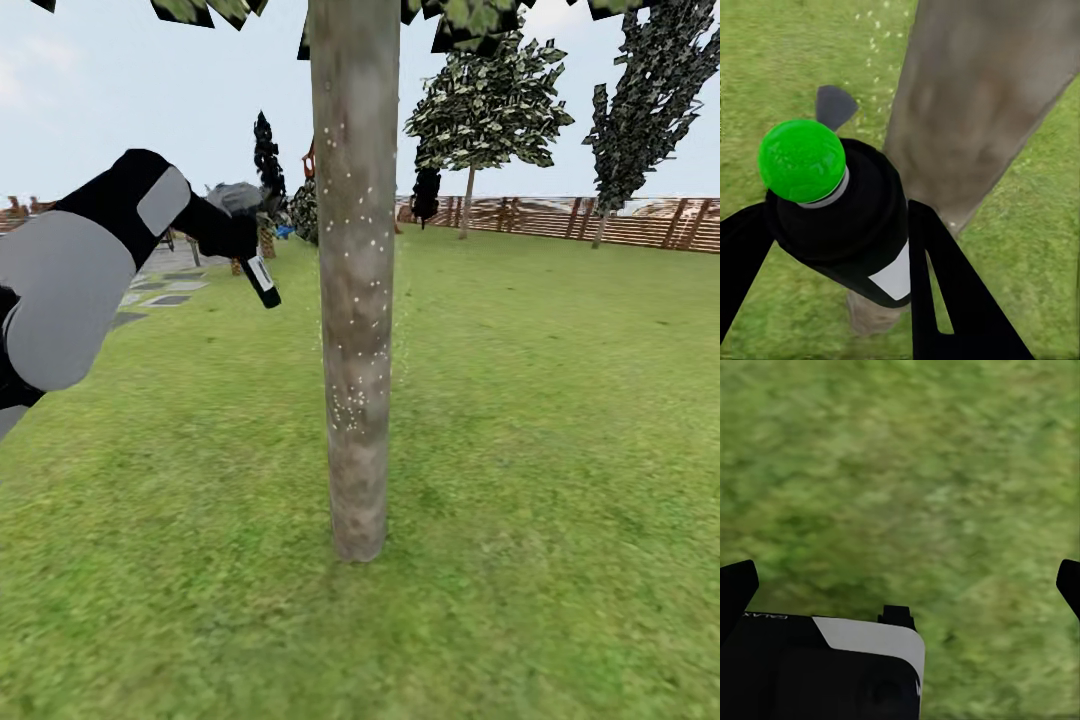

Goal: In the garden, pick up the pesticide atomizer on the floor and spray pesticide onto both trees until each tree trunk is fully covered.

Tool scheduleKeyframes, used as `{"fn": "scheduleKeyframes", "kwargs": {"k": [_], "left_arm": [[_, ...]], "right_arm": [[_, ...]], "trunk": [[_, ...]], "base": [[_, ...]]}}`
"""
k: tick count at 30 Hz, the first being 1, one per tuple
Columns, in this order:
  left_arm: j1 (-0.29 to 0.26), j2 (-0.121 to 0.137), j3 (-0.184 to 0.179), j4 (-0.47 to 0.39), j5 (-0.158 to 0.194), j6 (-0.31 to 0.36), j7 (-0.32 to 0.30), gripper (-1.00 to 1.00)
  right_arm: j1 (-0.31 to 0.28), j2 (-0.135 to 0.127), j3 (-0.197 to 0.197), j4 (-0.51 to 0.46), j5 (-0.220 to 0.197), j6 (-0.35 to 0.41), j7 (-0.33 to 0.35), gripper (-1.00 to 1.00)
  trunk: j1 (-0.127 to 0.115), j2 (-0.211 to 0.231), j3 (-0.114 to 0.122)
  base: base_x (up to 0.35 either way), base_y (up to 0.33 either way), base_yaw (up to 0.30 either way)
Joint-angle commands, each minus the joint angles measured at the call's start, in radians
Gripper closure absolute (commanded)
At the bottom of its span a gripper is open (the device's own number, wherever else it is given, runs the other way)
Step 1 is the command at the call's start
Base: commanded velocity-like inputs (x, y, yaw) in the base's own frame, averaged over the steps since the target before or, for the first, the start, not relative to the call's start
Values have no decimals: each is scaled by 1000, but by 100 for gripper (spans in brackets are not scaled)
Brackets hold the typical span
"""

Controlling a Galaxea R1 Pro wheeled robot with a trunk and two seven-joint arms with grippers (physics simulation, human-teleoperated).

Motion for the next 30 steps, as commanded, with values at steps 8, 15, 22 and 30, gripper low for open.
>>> {"fn": "scheduleKeyframes", "kwargs": {"k": [8,15,22,30], "left_arm": [[4,-102,-7,151,11,-155,-6,100],[87,-137,-7,153,6,-227,-6,100],[153,-138,-13,154,-41,-232,-10,100],[290,-146,-19,154,-67,-374,-26,100]], "right_arm": [[-2,0,2,5,9,-6,-7,-100],[-2,0,2,5,9,-6,-7,-100],[-2,0,2,5,9,-6,-7,-100],[-2,0,2,5,9,-6,-7,-100]], "trunk": [[1,-3,-2],[1,-3,-2],[1,-3,-2],[1,-3,-2]], "base": [[0,0,0],[0,0,0],[0,0,0],[0,0,0]]}}
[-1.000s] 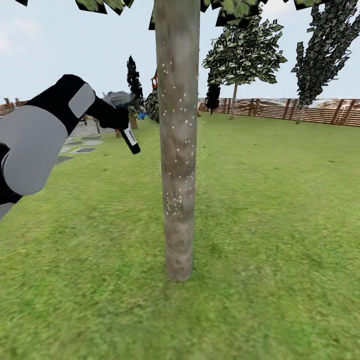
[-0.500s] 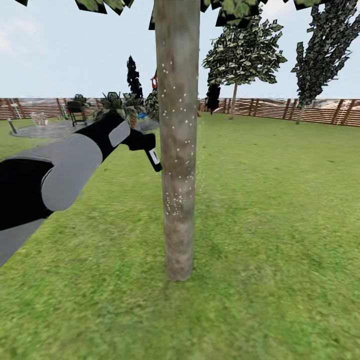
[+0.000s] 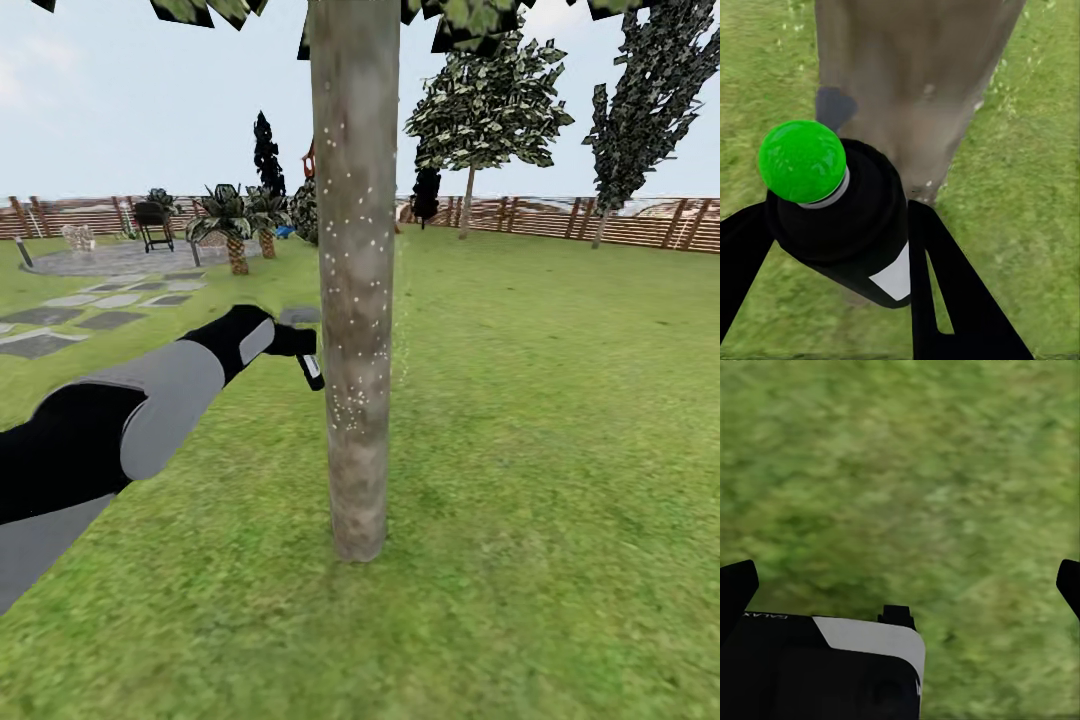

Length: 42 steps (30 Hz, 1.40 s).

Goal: In the garden, pick up the pesticide atomizer on the floor and spray pesticide onto both trees until each tree trunk is fully covered.

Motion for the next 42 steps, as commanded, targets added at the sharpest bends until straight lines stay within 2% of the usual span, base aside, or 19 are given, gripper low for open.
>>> {"fn": "scheduleKeyframes", "kwargs": {"k": [1,2,4,7,11,12,13,21,23,26,27,29,30,32,38,42], "left_arm": [[22,0,-7,-2,6,-10,-1,100],[72,0,-7,-1,-51,-96,-2,100],[98,0,-7,-1,-75,-127,-2,100],[142,0,-7,-1,-89,-149,-4,100],[177,0,-7,-1,-91,-170,-34,100],[208,0,-7,-1,-91,-210,-47,100],[216,0,-7,-1,-91,-218,-49,100],[282,0,-7,-1,-91,-237,-53,100],[324,1,-7,-1,-91,-283,-53,100],[420,-2,-7,1,-91,-352,-53,100],[469,-2,-7,1,-91,-409,-53,100],[543,-4,-7,1,-91,-471,-53,100],[577,-6,-7,1,-91,-493,-53,100],[608,-17,-7,1,-90,-507,-53,100],[650,-42,-8,1,-90,-517,-53,100],[673,-47,-7,1,-90,-518,-53,100]], "right_arm": [[-2,0,2,5,9,-6,-7,-100],[-3,0,2,5,9,-6,-7,-100],[-2,0,2,5,9,-6,-7,-100],[-2,0,2,5,9,-6,-7,-100],[-2,0,2,5,9,-6,-7,-100],[-2,0,2,5,9,-6,-7,-100],[-2,0,2,5,9,-6,-7,-100],[-2,0,2,5,9,-6,-7,-100],[-2,0,2,5,9,-6,-7,-100],[-2,0,2,5,9,-6,-7,-100],[-2,0,2,5,9,-6,-7,-100],[-2,0,2,6,9,-6,-7,-100],[-2,0,2,5,9,-6,-6,-100],[-2,0,2,5,9,-6,-5,-100],[-2,0,2,6,9,-6,-5,-100],[-2,0,1,5,9,-6,-6,-100]], "trunk": [[1,-2,-2],[1,-2,-2],[1,-2,-2],[1,-2,-2],[1,-2,-2],[1,-2,-2],[1,-2,-2],[1,-2,-2],[1,-2,-2],[1,-2,-2],[1,-2,-2],[1,-2,-2],[1,-2,-2],[1,-2,-2],[1,-2,-2],[1,-2,-2]], "base": [[0,0,0],[0,0,0],[0,0,0],[0,0,0],[0,0,0],[0,0,0],[0,0,0],[0,0,0],[0,0,0],[0,-21,0],[0,-138,0],[0,-217,0],[0,-270,0],[0,-284,0],[-20,-292,0],[-269,-79,0]]}}
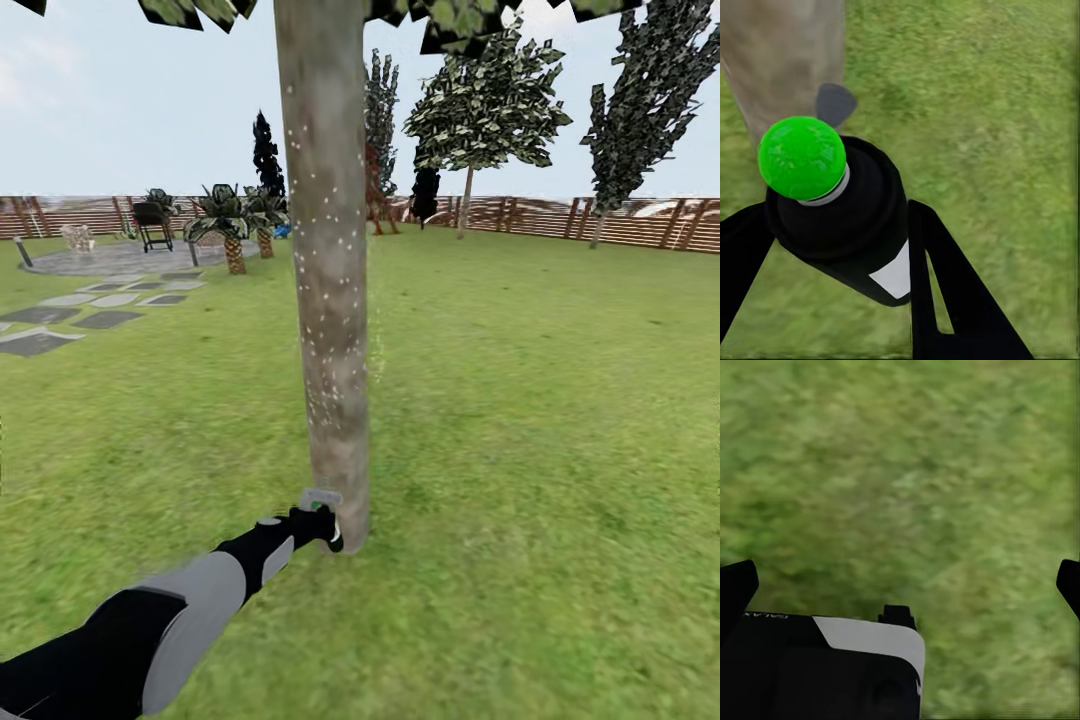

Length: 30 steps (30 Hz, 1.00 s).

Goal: In the garden, pick up the pesticide atomizer on the floor and spray pesticide onto both trees until each tree trunk is fully covered.

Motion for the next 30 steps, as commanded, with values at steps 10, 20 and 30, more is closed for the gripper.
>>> {"fn": "scheduleKeyframes", "kwargs": {"k": [10,20,30], "left_arm": [[36,1,-5,0,8,-1,-2,100],[39,2,-4,-1,8,-1,-1,100],[40,41,-44,-65,-21,-40,-484,100]], "right_arm": [[-3,-61,3,-25,13,-15,-13,-100],[-114,-175,-1,-318,12,80,-15,-100],[-562,-354,-1,-331,6,398,609,-100]], "trunk": [[0,-2,-2],[0,-2,-2],[0,-2,-2]], "base": [[-344,-6,0],[-192,0,0],[-3,0,0]]}}
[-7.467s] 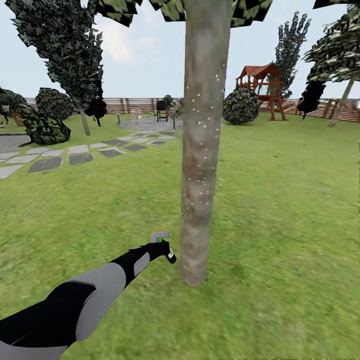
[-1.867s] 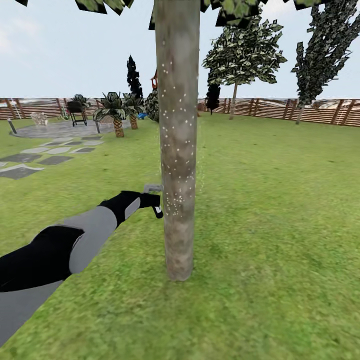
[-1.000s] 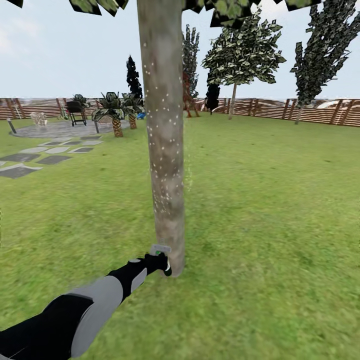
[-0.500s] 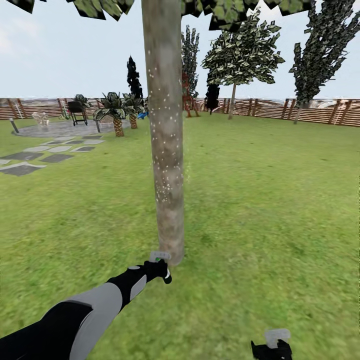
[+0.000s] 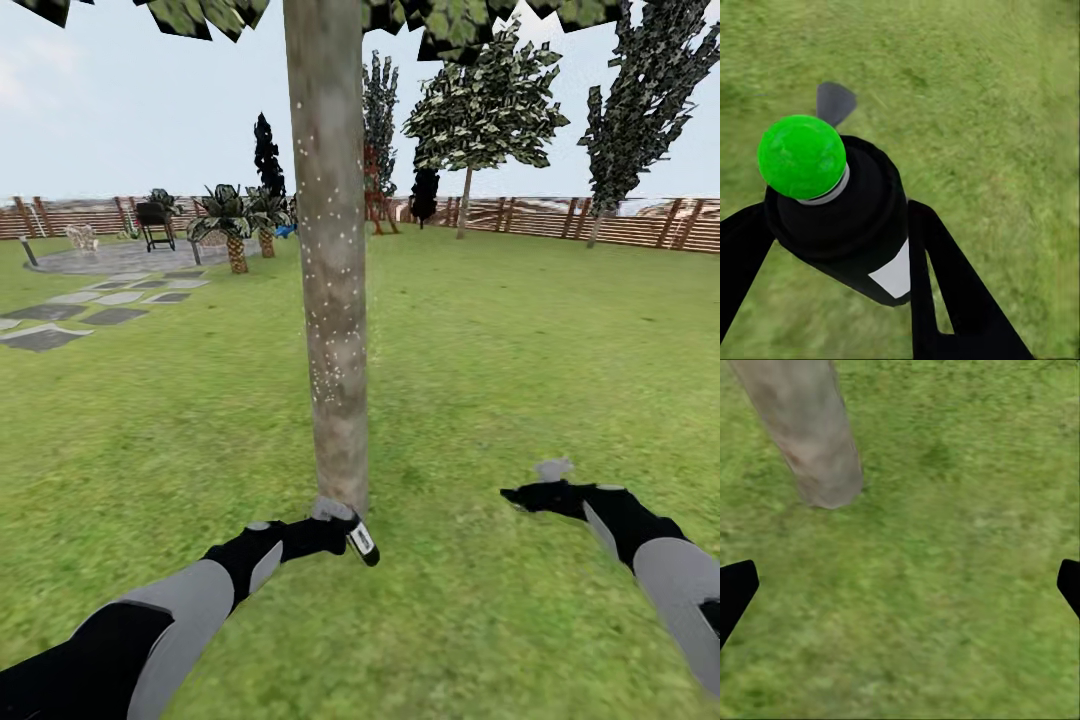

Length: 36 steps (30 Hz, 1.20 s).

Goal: In the garden, pick up the pesticide atomizer on the floor and spray pesticide onto both trees until each tree trunk is fully covered.

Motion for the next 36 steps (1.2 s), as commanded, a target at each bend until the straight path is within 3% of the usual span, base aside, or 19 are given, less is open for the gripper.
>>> {"fn": "scheduleKeyframes", "kwargs": {"k": [1,3,5,8,11,12,17,21,24,28,36], "left_arm": [[-1,4,-29,-23,-19,-3,-91,100],[-2,9,-54,-64,-69,-1,-242,100],[-2,11,-64,-96,-113,0,-356,100],[-2,12,-75,-118,-156,0,-438,100],[-2,10,-81,-138,-203,2,-501,100],[-2,10,-81,-159,-212,3,-519,100],[-2,10,-81,-207,-227,8,-549,100],[-2,10,-81,-212,-226,8,-551,100],[-2,10,-81,-213,-225,8,-551,100],[-1,8,-81,-214,-225,8,-551,100],[-2,7,-81,-213,-227,9,-546,100]], "right_arm": [[-29,-2,2,-3,10,19,84,-100],[-77,-3,2,-12,9,76,247,-100],[-103,-2,3,-55,9,136,390,-100],[-116,2,6,-106,9,192,541,-100],[-119,18,9,-119,10,208,598,-100],[-119,31,10,-121,11,210,607,100],[-118,107,10,-119,14,213,663,100],[-113,205,16,-57,26,212,669,100],[-112,250,76,-35,39,212,669,100],[-112,275,127,-28,43,212,666,100],[-111,300,138,-24,44,212,663,100]], "trunk": [[1,-2,-3],[1,-2,-3],[1,-2,-3],[1,-2,-3],[1,-2,-3],[1,-2,-3],[1,-2,-3],[1,-2,-3],[1,-2,-3],[1,-2,-3],[1,-2,-3]], "base": [[0,0,0],[0,0,0],[0,0,0],[0,0,0],[0,0,0],[0,0,0],[0,0,0],[0,0,0],[0,0,0],[0,0,0],[0,0,0]]}}
